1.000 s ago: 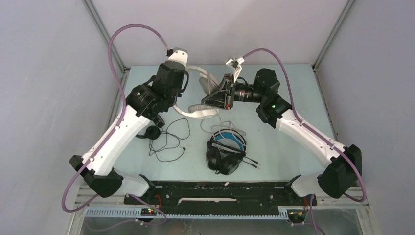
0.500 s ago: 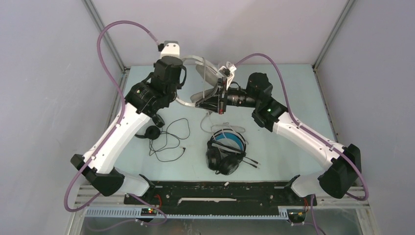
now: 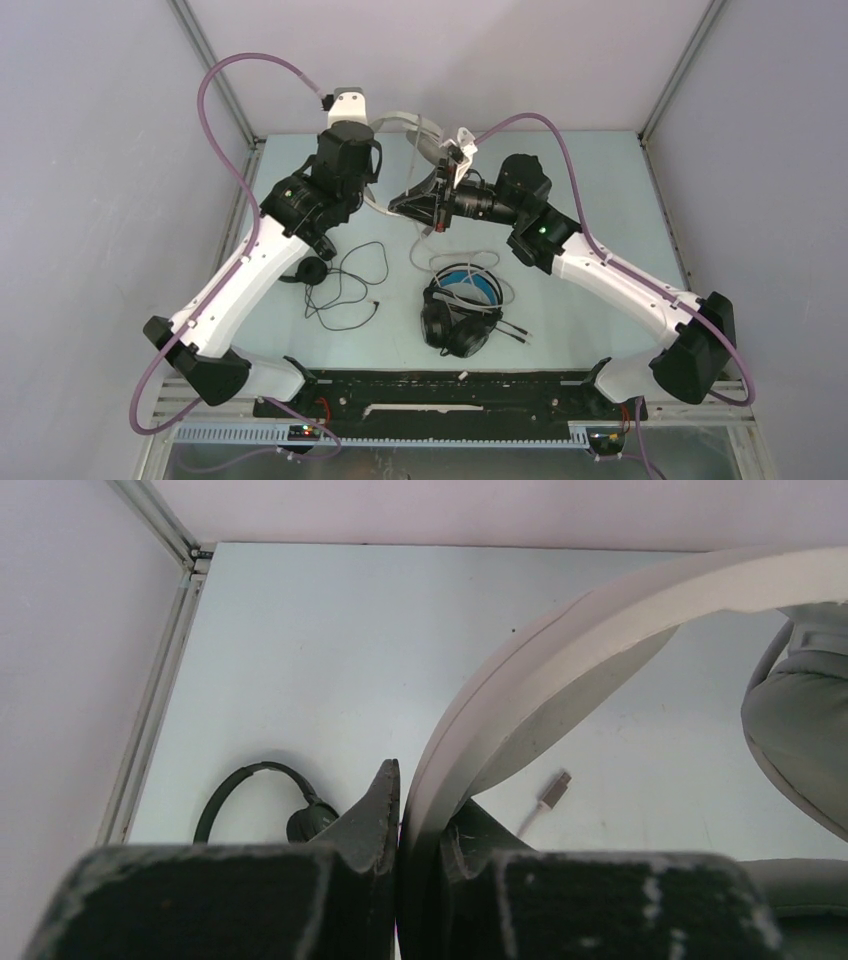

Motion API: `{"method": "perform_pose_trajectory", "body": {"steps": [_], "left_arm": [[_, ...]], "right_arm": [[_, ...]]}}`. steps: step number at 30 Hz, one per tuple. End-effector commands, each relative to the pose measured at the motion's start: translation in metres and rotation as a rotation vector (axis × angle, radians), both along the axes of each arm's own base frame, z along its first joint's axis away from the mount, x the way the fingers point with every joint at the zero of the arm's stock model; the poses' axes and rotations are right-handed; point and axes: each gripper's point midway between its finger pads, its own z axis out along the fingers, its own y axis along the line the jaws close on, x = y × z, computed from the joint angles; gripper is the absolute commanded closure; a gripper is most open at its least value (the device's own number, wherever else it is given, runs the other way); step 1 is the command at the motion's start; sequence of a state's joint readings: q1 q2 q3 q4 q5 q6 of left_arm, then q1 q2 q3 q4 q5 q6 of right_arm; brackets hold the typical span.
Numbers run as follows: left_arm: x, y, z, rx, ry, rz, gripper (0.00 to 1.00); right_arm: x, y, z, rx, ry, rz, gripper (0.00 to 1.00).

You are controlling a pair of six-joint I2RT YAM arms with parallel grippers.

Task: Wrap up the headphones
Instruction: Wrap the headphones cable around the headphones.

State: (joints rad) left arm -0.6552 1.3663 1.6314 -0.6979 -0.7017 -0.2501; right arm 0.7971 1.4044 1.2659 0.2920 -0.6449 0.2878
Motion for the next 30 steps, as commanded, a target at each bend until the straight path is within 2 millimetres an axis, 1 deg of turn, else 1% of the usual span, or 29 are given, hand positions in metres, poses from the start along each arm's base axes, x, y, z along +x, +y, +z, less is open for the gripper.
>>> {"method": "perform_pose_trajectory", "body": {"steps": [1, 4, 7, 13, 15, 18, 20, 23, 26, 28, 30], "left_arm": [[0.009, 0.004, 0.048, -0.213, -0.188, 0.077, 1.0], [0.011, 0.002, 0.046, -0.227, -0.193, 0.068, 1.0], [0.013, 0.0, 0.044, -0.238, -0.191, 0.062, 1.0], [0.02, -0.01, 0.038, -0.259, -0.207, 0.035, 1.0], [0.02, -0.011, 0.038, -0.261, -0.201, 0.032, 1.0], [0.019, -0.008, 0.04, -0.264, -0.206, 0.043, 1.0], [0.017, -0.004, 0.044, -0.279, -0.209, 0.055, 1.0], [0.015, 0.003, 0.047, -0.328, -0.209, 0.067, 1.0], [0.013, 0.003, 0.051, -0.391, -0.201, 0.047, 1.0], [0.01, 0.005, 0.057, -0.435, -0.209, 0.034, 1.0], [0.007, 0.003, 0.064, -0.482, -0.222, 0.011, 1.0]], "right_arm": [[-0.014, 0.008, 0.003, -0.024, -0.045, 0.043, 1.0], [-0.009, 0.007, 0.0, -0.032, -0.041, 0.027, 1.0], [-0.01, 0.008, 0.0, -0.033, -0.05, 0.033, 1.0], [-0.01, 0.016, 0.01, -0.041, -0.062, 0.05, 1.0], [-0.009, 0.019, 0.009, -0.05, -0.061, 0.051, 1.0], [-0.006, 0.019, -0.002, -0.089, -0.055, 0.036, 1.0], [-0.002, 0.019, -0.013, -0.124, -0.039, 0.014, 1.0], [0.002, 0.012, -0.021, -0.146, -0.047, -0.018, 0.99], [0.005, 0.004, -0.023, -0.156, -0.084, -0.059, 0.9], [0.005, 0.0, -0.027, -0.167, -0.108, -0.07, 0.87], [0.003, -0.004, -0.035, -0.181, -0.132, -0.07, 0.84]]}}
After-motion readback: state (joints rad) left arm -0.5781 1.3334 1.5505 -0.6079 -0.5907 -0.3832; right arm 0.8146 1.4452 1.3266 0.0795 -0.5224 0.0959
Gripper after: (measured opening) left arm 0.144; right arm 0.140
